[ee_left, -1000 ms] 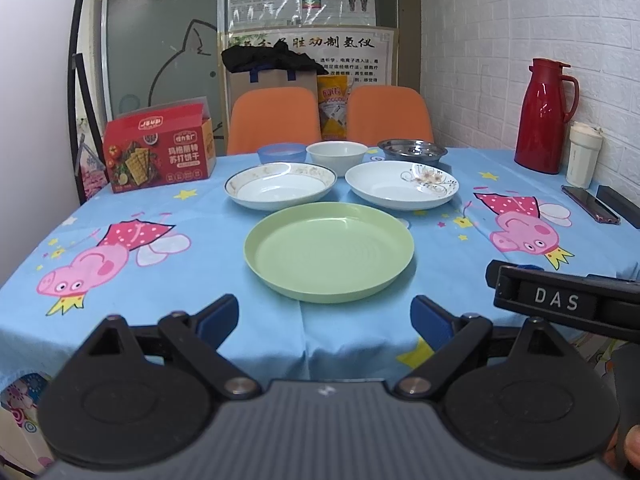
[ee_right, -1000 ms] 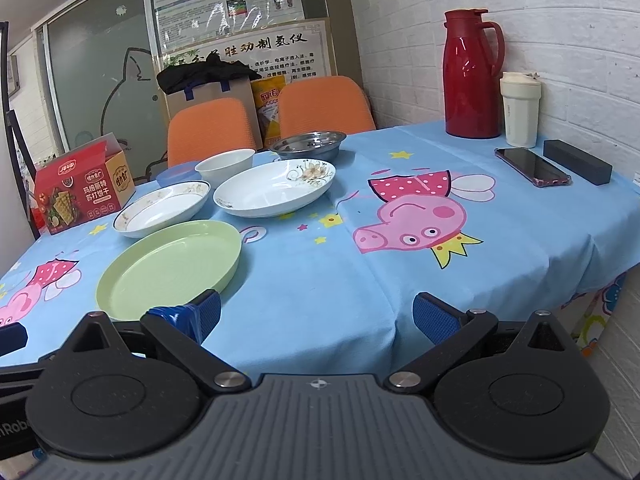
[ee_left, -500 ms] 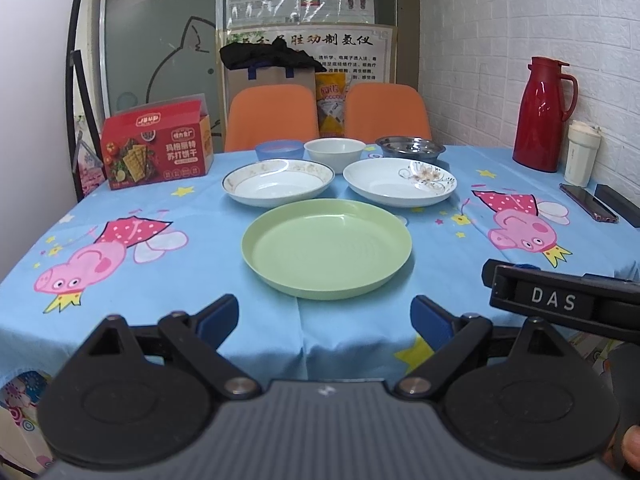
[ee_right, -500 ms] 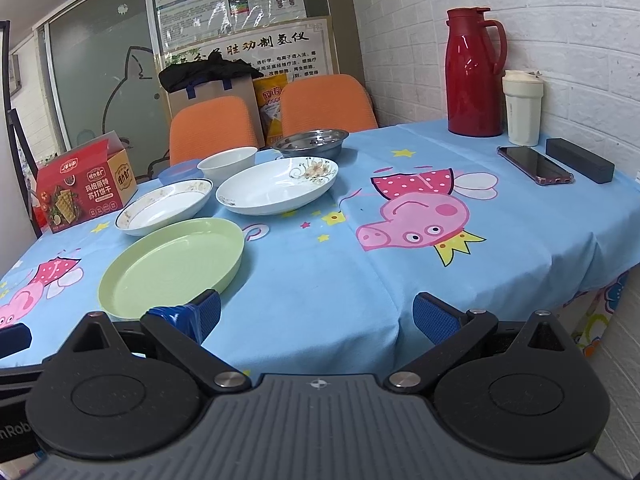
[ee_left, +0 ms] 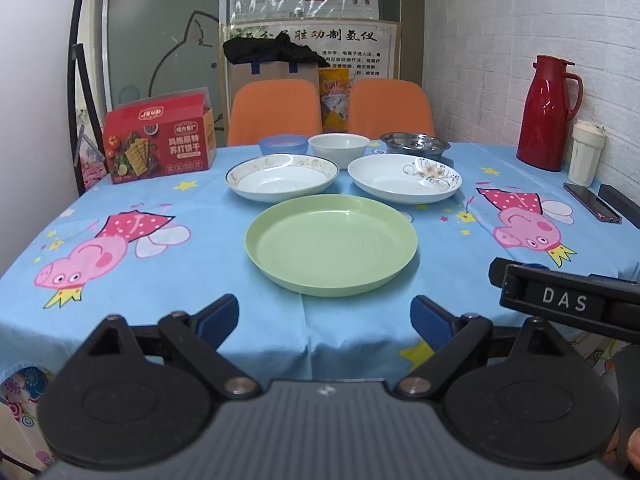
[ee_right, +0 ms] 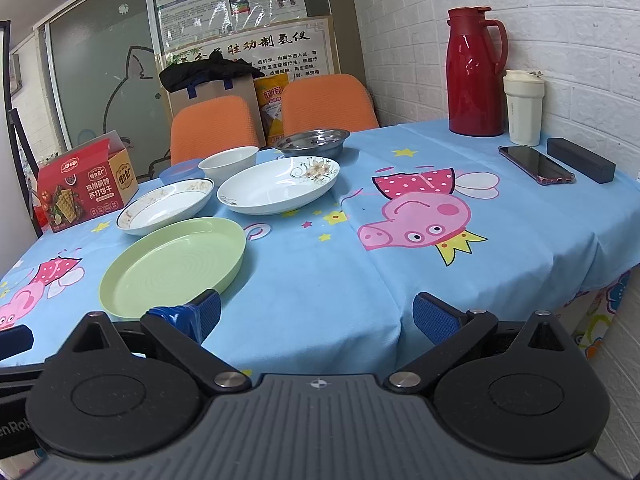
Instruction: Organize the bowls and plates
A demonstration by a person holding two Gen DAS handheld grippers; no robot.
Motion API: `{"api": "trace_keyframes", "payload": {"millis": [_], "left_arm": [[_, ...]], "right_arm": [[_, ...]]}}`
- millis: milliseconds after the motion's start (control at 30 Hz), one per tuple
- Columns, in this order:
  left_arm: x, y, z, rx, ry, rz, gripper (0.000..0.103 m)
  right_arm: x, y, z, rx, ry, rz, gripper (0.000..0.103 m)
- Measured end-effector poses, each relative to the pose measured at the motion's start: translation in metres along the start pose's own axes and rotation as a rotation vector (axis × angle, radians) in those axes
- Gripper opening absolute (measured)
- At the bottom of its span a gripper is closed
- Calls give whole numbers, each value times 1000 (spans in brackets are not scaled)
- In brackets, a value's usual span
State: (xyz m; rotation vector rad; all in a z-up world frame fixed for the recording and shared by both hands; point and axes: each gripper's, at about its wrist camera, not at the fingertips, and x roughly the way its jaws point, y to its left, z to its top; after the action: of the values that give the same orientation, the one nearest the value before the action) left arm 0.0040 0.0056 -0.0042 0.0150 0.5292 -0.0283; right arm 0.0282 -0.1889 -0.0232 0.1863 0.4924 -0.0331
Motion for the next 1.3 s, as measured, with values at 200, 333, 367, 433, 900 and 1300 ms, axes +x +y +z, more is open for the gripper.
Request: {"api": "trace_keyframes", "payload": {"millis": [200, 333, 367, 433, 900, 1300], "left_arm": [[14, 27, 8, -53, -3, 17, 92], [39, 50, 15, -108, 42, 33, 92], [44, 53, 17, -114, 50, 36, 92], [57, 58, 22, -117, 76, 54, 92], [153, 89, 71, -114, 283, -76, 92], [179, 83, 69, -23, 310, -137, 92]], "right_arm": [[3, 0, 1, -1, -20, -8, 90], [22, -2, 0, -5, 13, -31, 90], [28, -2, 0, -9, 24, -27, 90], [39, 1, 1, -17, 50, -12, 90], [126, 50, 29, -177, 181, 164, 90], [145, 58, 29, -282, 174, 208, 91]]}}
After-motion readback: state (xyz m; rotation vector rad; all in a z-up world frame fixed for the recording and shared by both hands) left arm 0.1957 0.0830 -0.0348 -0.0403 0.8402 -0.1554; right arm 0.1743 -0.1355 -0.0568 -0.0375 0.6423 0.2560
